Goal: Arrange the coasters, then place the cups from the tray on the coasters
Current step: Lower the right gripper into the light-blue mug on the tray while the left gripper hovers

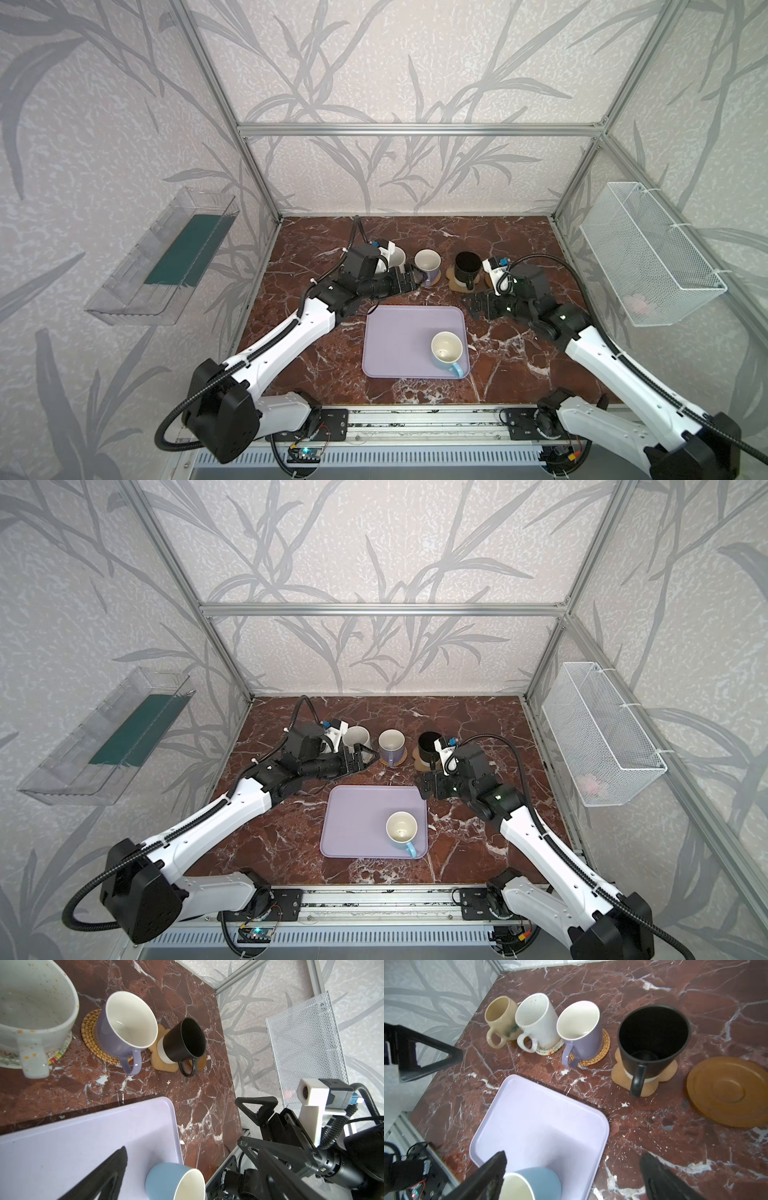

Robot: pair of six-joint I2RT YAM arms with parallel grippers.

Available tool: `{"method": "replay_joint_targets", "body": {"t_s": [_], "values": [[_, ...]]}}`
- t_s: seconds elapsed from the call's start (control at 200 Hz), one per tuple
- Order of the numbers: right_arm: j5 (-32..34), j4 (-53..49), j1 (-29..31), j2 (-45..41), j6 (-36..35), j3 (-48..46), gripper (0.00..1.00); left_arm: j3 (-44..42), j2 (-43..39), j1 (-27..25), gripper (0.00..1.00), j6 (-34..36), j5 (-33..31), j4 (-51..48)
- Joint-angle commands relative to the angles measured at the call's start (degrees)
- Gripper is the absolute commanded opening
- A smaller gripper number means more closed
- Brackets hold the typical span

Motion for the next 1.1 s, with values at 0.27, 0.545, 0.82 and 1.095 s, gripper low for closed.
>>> {"method": "replay_joint_targets", "body": {"t_s": [0.27, 0.545, 0.82, 1.095], "values": [[0.0, -6.2, 14.1, -4.4, -0.6, -4.7, 0.99, -6.3, -5.9, 0.1, 0.99, 2.3, 4.7, -5.4], [4.5, -4.8, 24.9, -6.2, 4.2, -8.8, 0.98, -12.6, -7.0, -1.0, 0.99, -2.9, 5.6, 0.9], [3.8, -1.6, 27.6, -7.3, 7.0, -14.9, 0.94, -16.5, -8.2, -2.1, 0.99, -5.4, 4.7, 4.5], [12.0, 0.9, 33.3, -5.6, 9.6, -17.1, 0.83, -21.2, -7.9, -3.3, 0.98, -9.6, 3.1, 10.8]]}}
